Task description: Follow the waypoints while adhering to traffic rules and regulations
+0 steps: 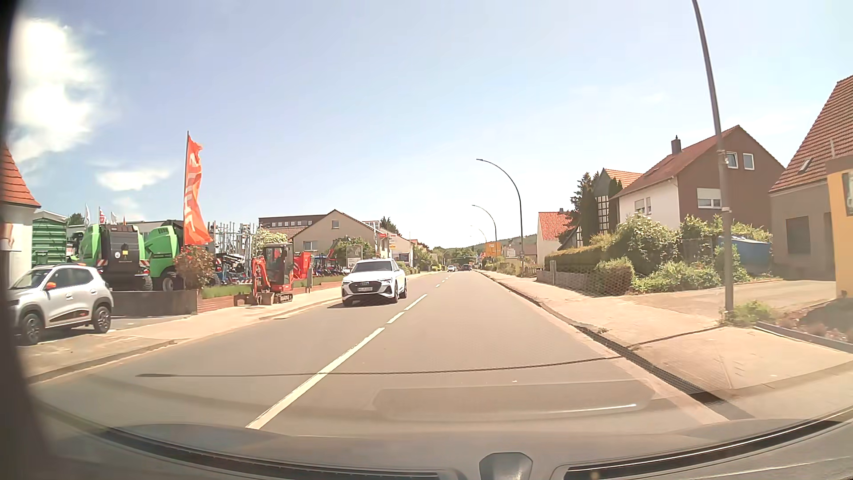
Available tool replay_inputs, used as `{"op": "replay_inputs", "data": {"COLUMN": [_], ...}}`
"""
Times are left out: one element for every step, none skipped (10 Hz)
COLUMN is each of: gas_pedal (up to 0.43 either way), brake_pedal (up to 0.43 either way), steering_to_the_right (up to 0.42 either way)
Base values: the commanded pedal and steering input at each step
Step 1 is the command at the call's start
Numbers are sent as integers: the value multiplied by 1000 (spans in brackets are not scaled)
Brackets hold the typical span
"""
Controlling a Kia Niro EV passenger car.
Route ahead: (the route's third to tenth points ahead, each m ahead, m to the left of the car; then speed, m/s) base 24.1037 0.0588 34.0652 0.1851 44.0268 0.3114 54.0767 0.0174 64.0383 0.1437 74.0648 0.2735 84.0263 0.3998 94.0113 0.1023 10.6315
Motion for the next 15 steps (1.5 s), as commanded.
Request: {"op": "replay_inputs", "data": {"gas_pedal": [260,260,260,248,248,248,248,248,248,240,240,220,177,138,130], "brake_pedal": [6,6,12,6,6,6,6,6,6,6,6,6,6,6,6], "steering_to_the_right": [4,4,3,4,3,3,3,3,3,2,2,2,2,2,2]}}
